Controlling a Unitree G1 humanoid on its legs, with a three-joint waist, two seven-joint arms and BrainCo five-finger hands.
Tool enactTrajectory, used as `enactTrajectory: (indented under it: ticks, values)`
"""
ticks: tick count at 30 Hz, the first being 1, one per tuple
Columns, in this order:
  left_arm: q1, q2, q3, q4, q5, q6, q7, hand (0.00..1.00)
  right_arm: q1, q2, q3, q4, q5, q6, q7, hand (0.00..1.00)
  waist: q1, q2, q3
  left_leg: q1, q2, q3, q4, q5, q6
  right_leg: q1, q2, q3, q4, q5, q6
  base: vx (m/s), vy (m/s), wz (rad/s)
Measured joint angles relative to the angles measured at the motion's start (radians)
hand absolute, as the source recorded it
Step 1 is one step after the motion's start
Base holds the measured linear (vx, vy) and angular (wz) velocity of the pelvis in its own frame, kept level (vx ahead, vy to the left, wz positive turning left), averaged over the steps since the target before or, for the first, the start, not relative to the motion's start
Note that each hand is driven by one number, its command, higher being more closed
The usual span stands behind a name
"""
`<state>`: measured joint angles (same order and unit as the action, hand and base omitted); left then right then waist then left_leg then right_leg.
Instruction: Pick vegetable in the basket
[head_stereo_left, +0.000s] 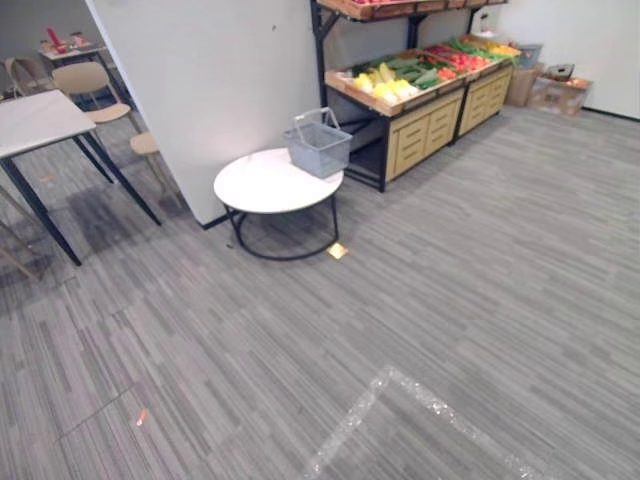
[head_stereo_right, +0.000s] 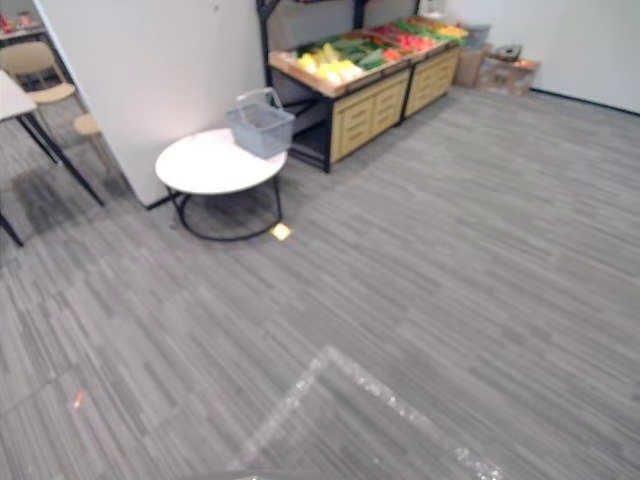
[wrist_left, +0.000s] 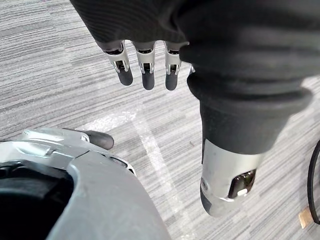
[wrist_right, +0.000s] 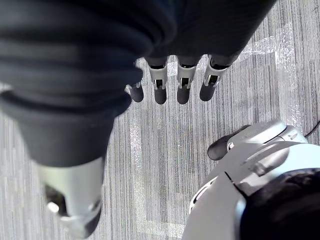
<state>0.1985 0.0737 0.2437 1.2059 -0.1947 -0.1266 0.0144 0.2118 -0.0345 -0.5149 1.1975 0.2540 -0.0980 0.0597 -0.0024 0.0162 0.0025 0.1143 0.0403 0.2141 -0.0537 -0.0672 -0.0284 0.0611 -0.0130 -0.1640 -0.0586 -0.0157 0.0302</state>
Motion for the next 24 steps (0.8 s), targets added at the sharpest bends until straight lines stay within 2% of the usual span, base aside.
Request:
enactTrajectory:
  ticks: [5, 12, 24]
  values:
    - [-0.016, 0.003, -0.002, 0.029, 0.001, -0.003, -0.001, 0.0, -0.025, 0.001, -0.031, 0.021, -0.002, -0.002, 0.013, 0.0, -0.001, -0.002, 0.011, 0.033, -0.001, 0.01, -0.012, -0.014, -0.021, 0.04, 0.002, 0.002, -0.036, 0.004, 0.007, 0.07, -0.005, -0.06]
    - [-0.028, 0.008, -0.003, 0.056, 0.002, -0.002, -0.001, 0.0, -0.045, 0.003, -0.061, 0.032, -0.004, -0.002, 0.013, 0.0, -0.001, -0.005, 0.014, 0.044, 0.001, 0.021, -0.013, -0.022, -0.031, 0.048, 0.005, 0.011, -0.046, 0.006, 0.011, -0.03, -0.026, -0.06]
    - [-0.029, 0.012, -0.013, 0.053, 0.029, -0.006, 0.0, 0.0, -0.048, -0.002, -0.065, 0.032, -0.02, -0.002, 0.003, 0.0, 0.0, -0.007, 0.015, 0.04, 0.02, 0.037, -0.013, -0.024, -0.03, 0.037, 0.026, 0.026, -0.051, 0.006, 0.01, -0.04, -0.046, -0.05]
